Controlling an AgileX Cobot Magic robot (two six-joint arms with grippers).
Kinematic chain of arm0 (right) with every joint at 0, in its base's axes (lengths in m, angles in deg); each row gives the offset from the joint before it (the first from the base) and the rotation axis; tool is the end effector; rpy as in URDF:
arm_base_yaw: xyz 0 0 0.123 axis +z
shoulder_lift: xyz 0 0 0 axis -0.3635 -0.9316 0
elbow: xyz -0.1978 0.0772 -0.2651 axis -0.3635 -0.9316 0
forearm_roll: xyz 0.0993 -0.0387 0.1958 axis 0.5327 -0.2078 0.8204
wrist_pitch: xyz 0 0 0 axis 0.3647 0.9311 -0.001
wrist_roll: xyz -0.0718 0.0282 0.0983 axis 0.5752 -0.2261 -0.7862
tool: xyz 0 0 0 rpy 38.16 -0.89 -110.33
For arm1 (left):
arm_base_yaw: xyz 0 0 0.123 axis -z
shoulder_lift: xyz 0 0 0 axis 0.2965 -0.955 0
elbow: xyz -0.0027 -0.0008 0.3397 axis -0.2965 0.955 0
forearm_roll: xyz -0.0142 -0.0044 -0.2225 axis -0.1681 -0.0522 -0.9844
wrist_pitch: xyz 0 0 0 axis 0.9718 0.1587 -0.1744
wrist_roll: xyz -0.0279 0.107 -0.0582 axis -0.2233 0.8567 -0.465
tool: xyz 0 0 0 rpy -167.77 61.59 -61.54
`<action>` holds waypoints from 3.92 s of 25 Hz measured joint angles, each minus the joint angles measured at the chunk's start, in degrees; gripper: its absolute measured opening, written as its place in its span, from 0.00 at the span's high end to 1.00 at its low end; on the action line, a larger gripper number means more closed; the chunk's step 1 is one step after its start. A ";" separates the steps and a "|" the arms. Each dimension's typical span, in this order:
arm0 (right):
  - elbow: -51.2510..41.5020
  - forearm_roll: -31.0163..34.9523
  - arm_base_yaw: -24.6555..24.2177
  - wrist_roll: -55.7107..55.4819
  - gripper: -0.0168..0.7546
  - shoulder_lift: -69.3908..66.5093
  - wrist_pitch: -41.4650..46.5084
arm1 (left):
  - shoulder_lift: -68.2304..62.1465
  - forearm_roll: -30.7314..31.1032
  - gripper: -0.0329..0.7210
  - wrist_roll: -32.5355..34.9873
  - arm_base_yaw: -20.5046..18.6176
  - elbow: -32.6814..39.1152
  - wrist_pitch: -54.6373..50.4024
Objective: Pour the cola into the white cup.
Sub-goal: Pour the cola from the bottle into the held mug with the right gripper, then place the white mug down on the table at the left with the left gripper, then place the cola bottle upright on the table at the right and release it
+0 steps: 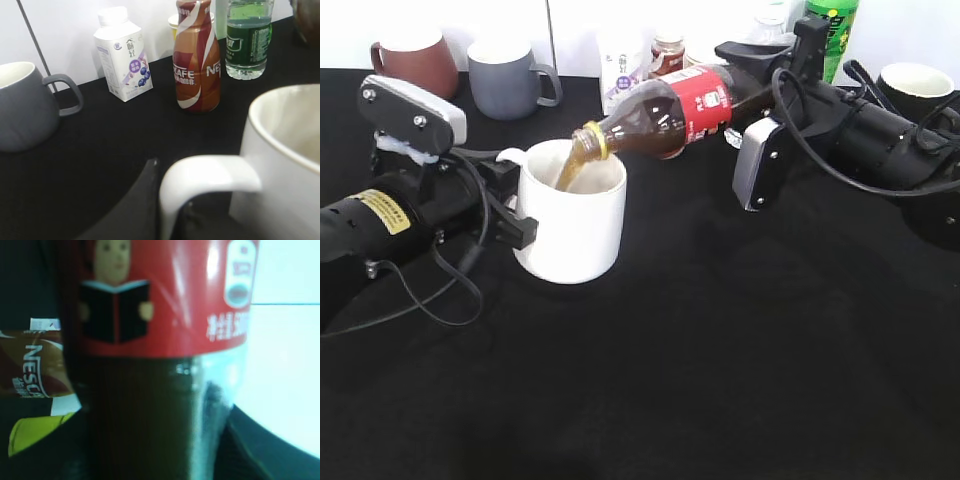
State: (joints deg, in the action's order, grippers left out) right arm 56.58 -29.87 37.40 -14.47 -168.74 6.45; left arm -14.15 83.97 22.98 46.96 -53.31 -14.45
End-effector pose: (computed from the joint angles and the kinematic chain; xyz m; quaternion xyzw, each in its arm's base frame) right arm 0.3762 0.1681 0.2642 -0.6167 0.2647 -0.2927 0.6812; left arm 0.2863 -0.1668 0.2446 0.2476 0.7379 -0.1366 0.6128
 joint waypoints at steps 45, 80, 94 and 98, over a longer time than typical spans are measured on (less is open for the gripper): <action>-11.31 24.91 4.67 -77.68 0.48 7.01 -0.86 | -8.38 -12.07 0.91 0.68 -11.93 -4.18 16.04; -12.64 49.80 4.28 -68.19 0.48 6.90 -0.86 | -6.28 -6.71 0.60 -0.48 -11.93 -2.76 16.68; 7.60 43.42 -1.21 -68.40 0.48 -17.10 -2.67 | 2.23 -4.62 0.60 -0.48 -11.93 -0.03 12.39; 6.26 43.49 -1.21 -68.40 0.48 -16.86 -3.62 | 2.23 -4.62 0.60 -0.48 -11.93 -0.03 12.37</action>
State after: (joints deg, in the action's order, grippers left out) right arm 62.84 13.62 36.19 -82.87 -185.60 2.83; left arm -11.92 79.35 22.50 35.03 -53.34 -2.08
